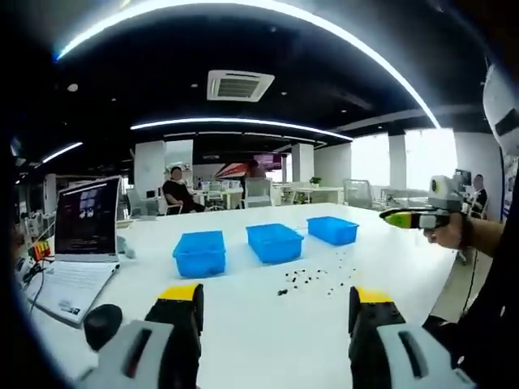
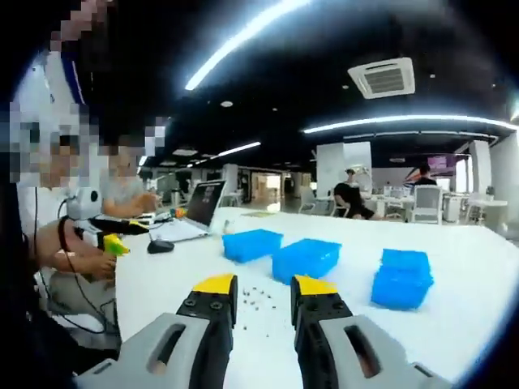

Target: Pick up the resistors one by one and place each resistor into its matching bin, sorting the parts by color and model until every resistor is separated into the correct bin for its type

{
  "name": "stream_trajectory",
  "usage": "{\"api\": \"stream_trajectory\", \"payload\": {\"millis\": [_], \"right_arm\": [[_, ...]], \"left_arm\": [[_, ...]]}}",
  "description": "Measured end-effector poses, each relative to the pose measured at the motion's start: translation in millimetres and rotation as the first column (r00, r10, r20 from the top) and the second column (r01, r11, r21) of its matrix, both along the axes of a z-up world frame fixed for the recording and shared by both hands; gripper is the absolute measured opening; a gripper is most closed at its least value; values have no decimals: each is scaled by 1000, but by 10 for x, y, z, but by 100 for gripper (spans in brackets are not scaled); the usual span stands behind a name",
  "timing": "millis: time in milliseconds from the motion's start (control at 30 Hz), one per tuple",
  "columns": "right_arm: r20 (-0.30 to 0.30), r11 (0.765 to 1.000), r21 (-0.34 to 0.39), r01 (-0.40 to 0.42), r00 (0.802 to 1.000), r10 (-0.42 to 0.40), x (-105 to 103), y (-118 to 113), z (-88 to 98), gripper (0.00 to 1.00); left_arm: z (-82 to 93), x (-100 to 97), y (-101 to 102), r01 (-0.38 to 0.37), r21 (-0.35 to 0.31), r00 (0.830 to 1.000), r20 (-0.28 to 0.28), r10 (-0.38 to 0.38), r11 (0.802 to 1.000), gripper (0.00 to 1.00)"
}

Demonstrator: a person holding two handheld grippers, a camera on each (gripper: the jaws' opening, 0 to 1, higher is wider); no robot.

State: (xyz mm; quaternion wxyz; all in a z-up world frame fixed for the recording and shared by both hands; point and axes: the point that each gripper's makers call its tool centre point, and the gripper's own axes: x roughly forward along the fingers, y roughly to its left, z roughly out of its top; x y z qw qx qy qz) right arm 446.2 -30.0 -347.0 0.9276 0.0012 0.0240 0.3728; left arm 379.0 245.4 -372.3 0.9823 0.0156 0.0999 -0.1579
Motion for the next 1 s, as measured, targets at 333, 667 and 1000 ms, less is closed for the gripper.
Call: {"api": "stream_trajectory", "payload": {"millis": [333,667,1000], "right_arm": [[-82,999,-35,14,996,-17,-254,-173,-235,29],[-111,967,-164,-195,978,178,-209,133,-123,29],[-203,819,-401,-410,912,357,-96,338,-145,32]], "left_arm": [[-150,6,-148,62,1,996,-62,-61,998,73],[-155,-66,-62,40,0,997,-61,-40,999,73],[-310,-125,-68,50,-12,993,-102,-51,999,74]]}}
